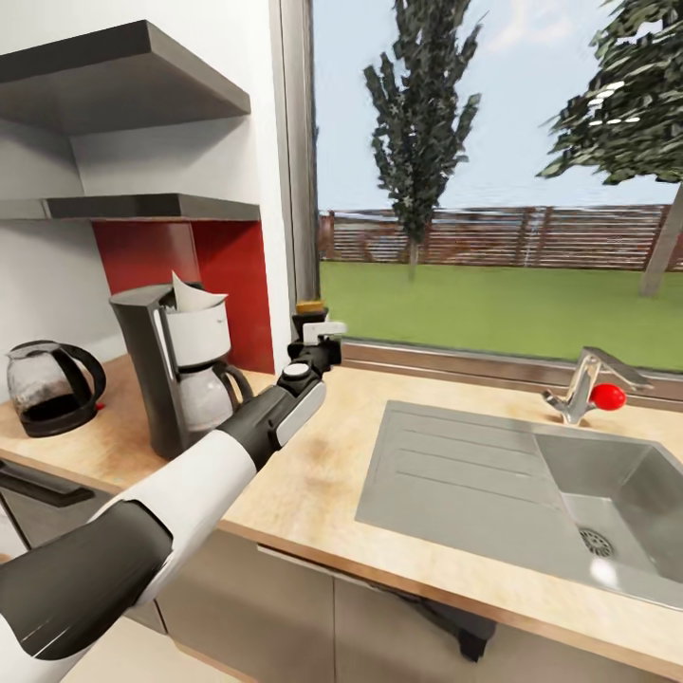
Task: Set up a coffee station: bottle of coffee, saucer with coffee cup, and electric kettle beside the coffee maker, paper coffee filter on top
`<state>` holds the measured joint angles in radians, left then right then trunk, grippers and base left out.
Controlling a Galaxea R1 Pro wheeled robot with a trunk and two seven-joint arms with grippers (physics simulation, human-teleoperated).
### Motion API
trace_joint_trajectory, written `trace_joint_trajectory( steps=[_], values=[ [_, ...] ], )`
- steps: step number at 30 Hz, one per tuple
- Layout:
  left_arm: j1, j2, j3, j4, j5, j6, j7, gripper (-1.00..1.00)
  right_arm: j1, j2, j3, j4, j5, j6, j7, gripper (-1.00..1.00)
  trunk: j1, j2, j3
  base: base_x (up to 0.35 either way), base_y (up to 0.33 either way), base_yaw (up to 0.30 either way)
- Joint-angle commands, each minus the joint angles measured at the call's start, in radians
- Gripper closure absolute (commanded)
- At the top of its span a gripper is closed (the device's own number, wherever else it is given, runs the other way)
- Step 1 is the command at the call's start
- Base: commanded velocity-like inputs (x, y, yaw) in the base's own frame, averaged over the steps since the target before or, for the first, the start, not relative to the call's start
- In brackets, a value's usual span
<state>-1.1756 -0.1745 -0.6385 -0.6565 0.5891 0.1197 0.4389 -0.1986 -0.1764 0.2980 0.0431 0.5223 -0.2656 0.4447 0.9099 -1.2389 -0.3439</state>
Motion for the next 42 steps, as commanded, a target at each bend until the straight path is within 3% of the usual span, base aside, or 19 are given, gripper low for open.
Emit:
trace_joint_trajectory(
  steps=[1, 5, 10, 18, 22, 31, 42],
  values=[
    [0.003, 0.000, -0.002, 0.000, -0.001, 0.003, 0.006, 1.00, -0.001, 0.000, 0.008, 0.003, -0.004, -0.007, 0.000, -1.00, 0.004, -0.008, -0.004, 0.000, 0.000, 0.000],
    [0.012, 0.000, -0.002, 0.019, -0.001, -0.017, 0.005, 1.00, -0.001, 0.000, 0.008, 0.003, -0.004, -0.007, 0.000, -1.00, 0.015, -0.029, -0.014, 0.000, 0.000, 0.000],
    [0.014, 0.000, -0.003, 0.089, -0.002, -0.101, 0.003, 1.00, -0.001, 0.000, 0.009, 0.002, -0.004, -0.007, 0.000, -1.00, 0.015, -0.029, -0.014, 0.000, 0.000, 0.000],
    [0.020, 0.000, -0.006, 0.099, 0.000, -0.110, 0.002, 1.00, -0.002, 0.000, 0.008, 0.001, -0.004, -0.006, 0.000, -1.00, 0.015, -0.029, -0.014, 0.000, 0.000, 0.000],
    [0.074, 0.000, -0.007, 0.100, 0.000, -0.114, 0.003, 1.00, -0.001, 0.000, 0.007, 0.001, -0.004, -0.006, 0.000, -1.00, 0.015, -0.029, -0.014, 0.000, 0.000, 0.000],
    [0.110, 0.000, -0.006, 0.100, -0.001, -0.129, 0.004, 1.00, -0.002, 0.000, 0.007, 0.001, -0.004, -0.006, 0.000, -1.00, 0.015, -0.029, -0.014, 0.000, 0.000, 0.000],
    [0.118, 0.000, -0.004, 0.126, -0.003, -0.163, 0.004, 1.00, -0.001, 0.000, 0.007, 0.001, -0.005, -0.006, 0.000, -1.00, 0.015, -0.029, -0.014, 0.000, 0.000, 0.000]
  ],
)
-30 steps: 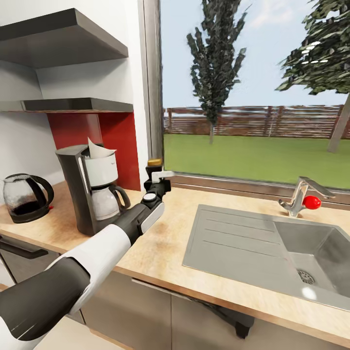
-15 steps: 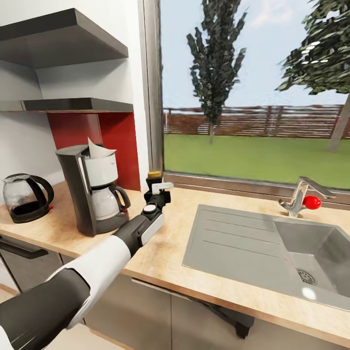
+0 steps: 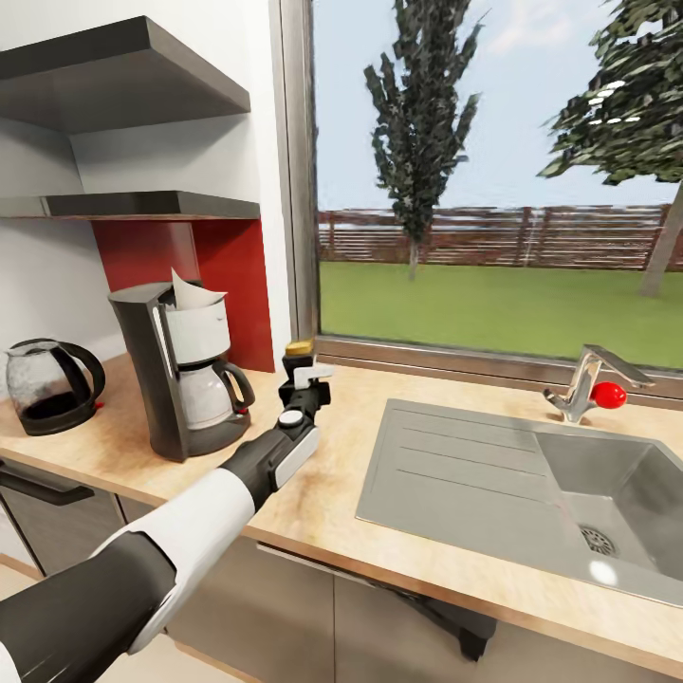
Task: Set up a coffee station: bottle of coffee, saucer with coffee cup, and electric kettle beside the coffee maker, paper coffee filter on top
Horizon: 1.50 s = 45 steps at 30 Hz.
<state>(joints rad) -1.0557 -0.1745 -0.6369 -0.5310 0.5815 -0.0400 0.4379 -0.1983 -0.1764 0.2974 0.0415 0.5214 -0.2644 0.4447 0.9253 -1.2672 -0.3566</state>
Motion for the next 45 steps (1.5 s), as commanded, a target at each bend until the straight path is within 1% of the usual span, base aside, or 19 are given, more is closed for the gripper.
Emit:
trace_joint_trajectory(
  steps=[1, 10, 18, 39, 45],
  values=[
    [-0.001, 0.000, -0.006, 0.003, 0.005, -0.003, 0.005, 1.00, -0.001, 0.000, 0.008, 0.003, -0.003, -0.007, 0.000, -1.00, 0.000, -0.001, -0.001, 0.000, 0.000, 0.000],
    [-0.001, 0.000, -0.007, 0.040, 0.002, -0.006, 0.004, 1.00, -0.002, 0.000, 0.008, 0.003, -0.004, -0.007, 0.000, -1.00, 0.000, -0.001, -0.001, 0.000, 0.000, 0.000],
    [-0.001, 0.000, -0.007, 0.060, -0.027, -0.036, 0.002, 1.00, -0.002, 0.000, 0.008, 0.003, -0.004, -0.008, 0.000, -1.00, 0.000, -0.001, -0.001, 0.000, 0.000, 0.000],
    [-0.001, 0.000, -0.006, 0.069, -0.031, -0.041, -0.002, 1.00, -0.002, 0.000, 0.008, 0.003, -0.003, -0.009, 0.000, -1.00, 0.000, -0.001, -0.001, 0.025, 0.041, 0.000],
    [-0.001, 0.000, -0.006, 0.069, -0.031, -0.041, -0.002, 1.00, -0.002, 0.000, 0.008, 0.003, -0.003, -0.009, 0.000, -1.00, 0.000, -0.001, -0.001, 0.147, 0.002, 0.000]
  ],
)
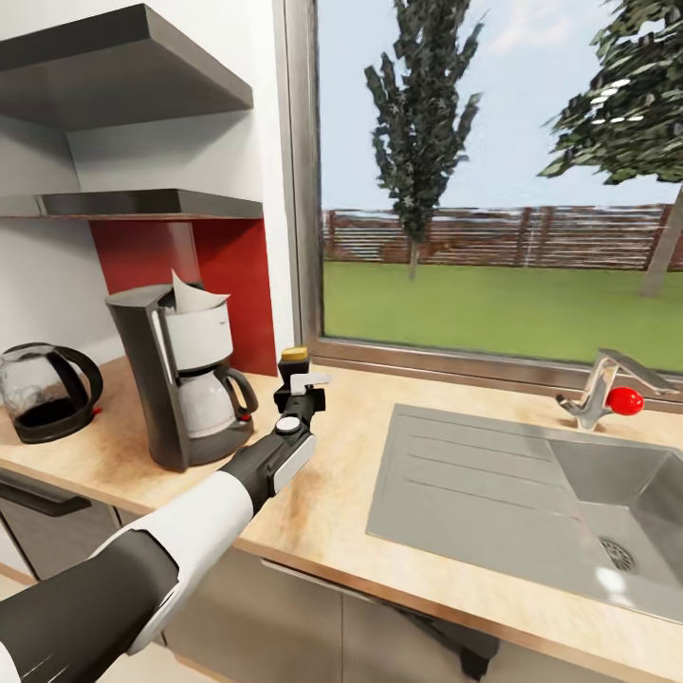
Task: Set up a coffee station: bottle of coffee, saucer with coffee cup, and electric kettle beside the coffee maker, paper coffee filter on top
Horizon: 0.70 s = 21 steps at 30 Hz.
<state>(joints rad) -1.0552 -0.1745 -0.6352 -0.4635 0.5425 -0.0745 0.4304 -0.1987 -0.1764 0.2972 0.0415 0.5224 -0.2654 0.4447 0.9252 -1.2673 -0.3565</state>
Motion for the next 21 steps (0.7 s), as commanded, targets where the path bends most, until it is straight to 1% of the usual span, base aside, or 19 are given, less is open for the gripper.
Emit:
trace_joint_trajectory(
  steps=[1, 10, 21],
  values=[
    [-0.002, 0.000, -0.008, 0.002, 0.008, -0.007, 0.005, 1.00, -0.002, 0.000, 0.008, 0.003, -0.004, -0.008, 0.000, -1.00, 0.000, -0.001, -0.001, 0.053, 0.000, 0.000],
    [-0.002, 0.000, -0.008, 0.002, 0.008, -0.007, 0.004, 1.00, -0.001, 0.000, 0.008, 0.003, -0.004, -0.007, 0.000, -1.00, 0.000, -0.001, -0.001, 0.024, 0.036, 0.000],
    [-0.002, 0.000, -0.008, 0.002, 0.008, -0.007, 0.004, 1.00, -0.001, 0.000, 0.008, 0.003, -0.004, -0.008, 0.000, -1.00, 0.000, -0.001, -0.001, 0.001, 0.003, 0.000]
  ],
)
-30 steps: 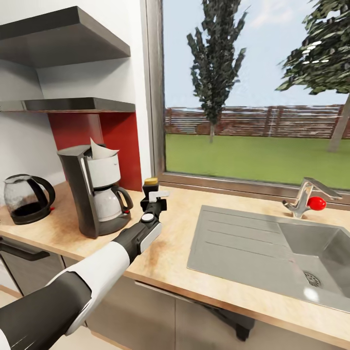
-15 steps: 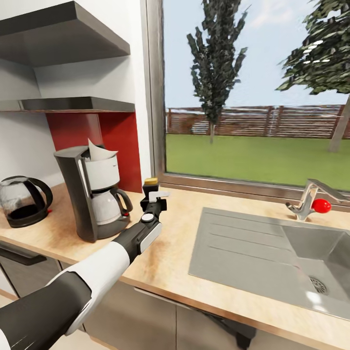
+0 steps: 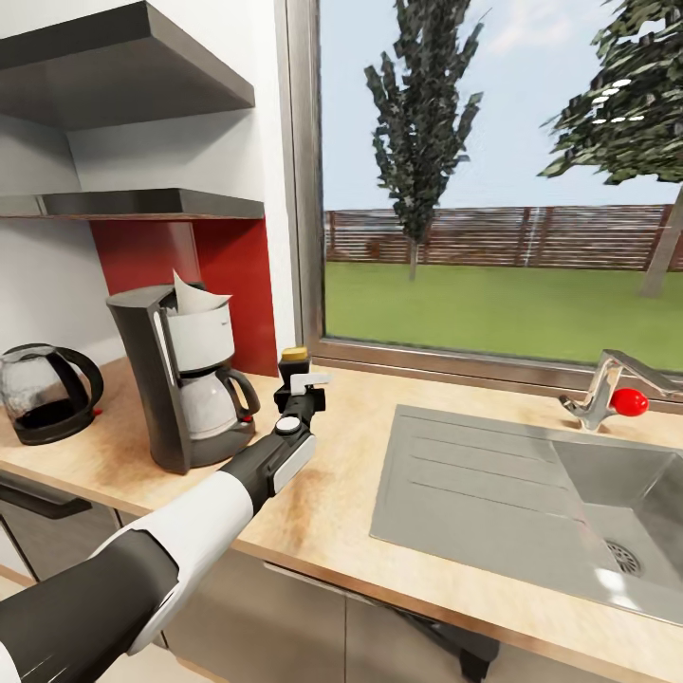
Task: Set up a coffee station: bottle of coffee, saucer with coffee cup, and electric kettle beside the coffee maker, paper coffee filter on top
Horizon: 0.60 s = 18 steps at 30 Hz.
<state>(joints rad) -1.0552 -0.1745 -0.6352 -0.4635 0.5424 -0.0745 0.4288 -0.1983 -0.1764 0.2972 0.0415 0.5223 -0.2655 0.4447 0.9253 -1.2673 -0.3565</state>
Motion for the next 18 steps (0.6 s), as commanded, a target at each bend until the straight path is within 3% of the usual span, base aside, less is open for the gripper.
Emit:
trace_joint_trajectory(
  steps=[1, 18],
  values=[
    [-0.002, 0.000, -0.008, 0.002, 0.008, -0.007, 0.005, 1.00, -0.002, 0.000, 0.008, 0.003, -0.004, -0.007, 0.000, -1.00, 0.000, -0.001, -0.001, 0.000, 0.000, 0.000],
    [-0.002, 0.000, -0.007, 0.002, 0.008, -0.007, 0.005, 1.00, -0.002, 0.000, 0.008, 0.003, -0.004, -0.007, 0.000, -1.00, 0.000, -0.001, -0.001, 0.002, 0.002, 0.000]
  ],
)
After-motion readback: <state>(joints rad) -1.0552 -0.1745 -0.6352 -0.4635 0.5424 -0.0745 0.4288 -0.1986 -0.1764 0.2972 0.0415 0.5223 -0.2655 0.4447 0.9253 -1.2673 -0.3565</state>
